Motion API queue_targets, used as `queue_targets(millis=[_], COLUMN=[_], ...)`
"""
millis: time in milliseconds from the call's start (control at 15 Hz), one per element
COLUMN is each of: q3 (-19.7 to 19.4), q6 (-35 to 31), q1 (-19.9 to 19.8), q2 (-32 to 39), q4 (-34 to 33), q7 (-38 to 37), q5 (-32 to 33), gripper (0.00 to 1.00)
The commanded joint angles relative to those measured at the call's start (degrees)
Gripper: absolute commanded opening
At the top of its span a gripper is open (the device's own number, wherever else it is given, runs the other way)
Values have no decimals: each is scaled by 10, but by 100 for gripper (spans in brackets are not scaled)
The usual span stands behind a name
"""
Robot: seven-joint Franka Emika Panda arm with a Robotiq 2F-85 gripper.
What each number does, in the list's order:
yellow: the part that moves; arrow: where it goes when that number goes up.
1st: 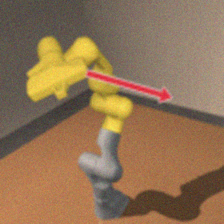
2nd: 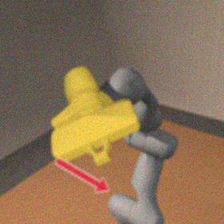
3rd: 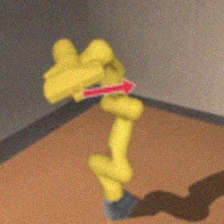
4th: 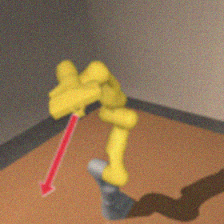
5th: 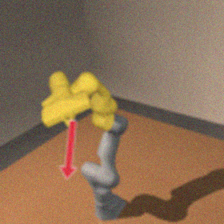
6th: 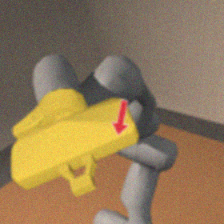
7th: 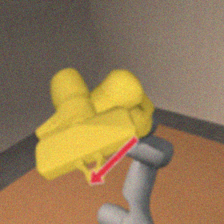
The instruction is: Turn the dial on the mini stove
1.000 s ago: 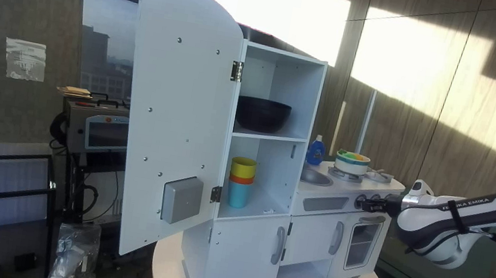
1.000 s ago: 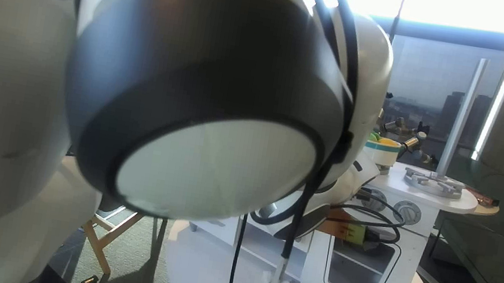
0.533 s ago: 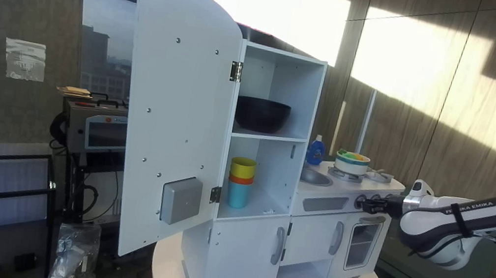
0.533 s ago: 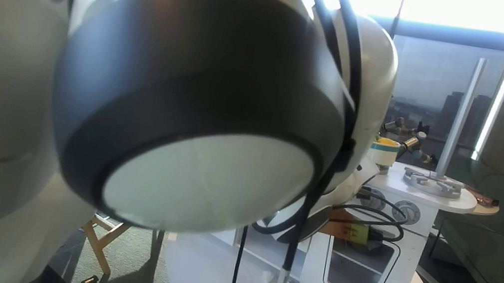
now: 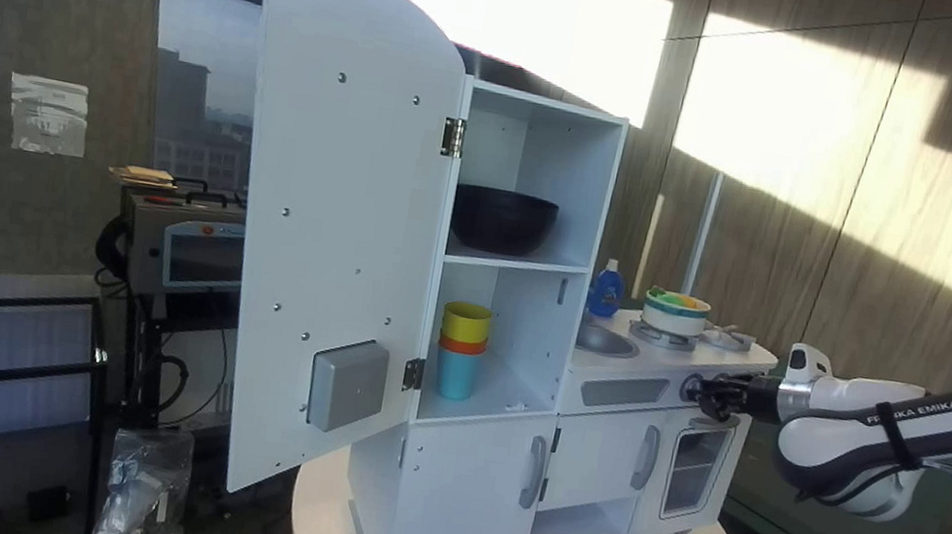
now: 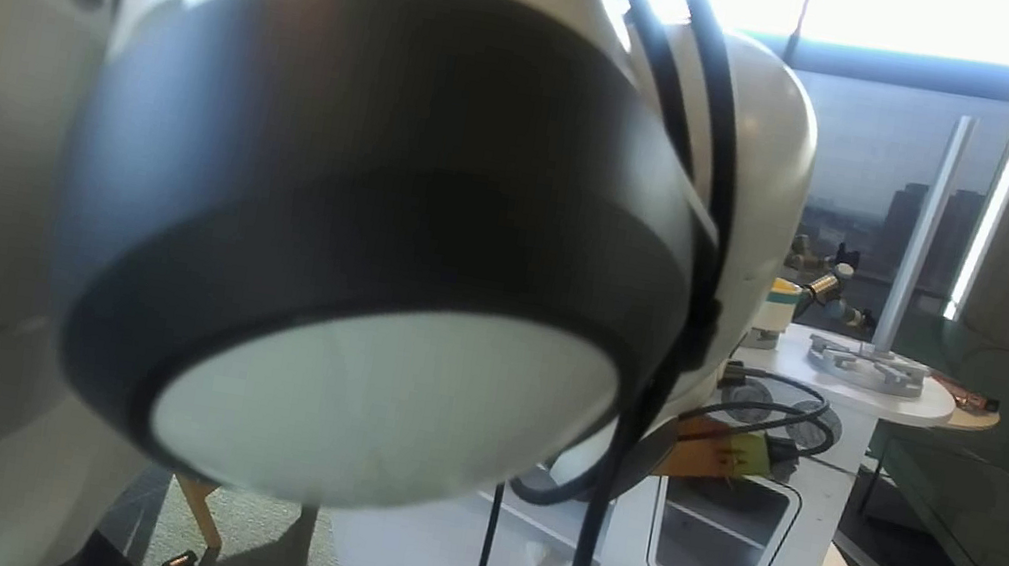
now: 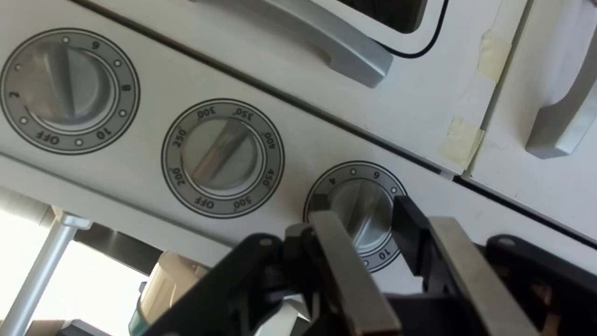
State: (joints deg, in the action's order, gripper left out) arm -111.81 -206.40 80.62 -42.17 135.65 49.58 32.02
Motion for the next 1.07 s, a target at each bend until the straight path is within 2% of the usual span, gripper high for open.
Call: queue_targets(millis=[0,200,467,533,867,1000], q3=[-11,-29,-38,-40,-49,-50], q6=[-34,-66,-106,-114,-127,-124], q1=[12,24,32,34,37,39], q2=[-6,-10,-18,-21,-31,-34], q4=[13,12,18,20,27,33], q7=[78,147,218,231,304,327], q5=[37,53,67,63,73,73], gripper=[22,22,10,15,17,43])
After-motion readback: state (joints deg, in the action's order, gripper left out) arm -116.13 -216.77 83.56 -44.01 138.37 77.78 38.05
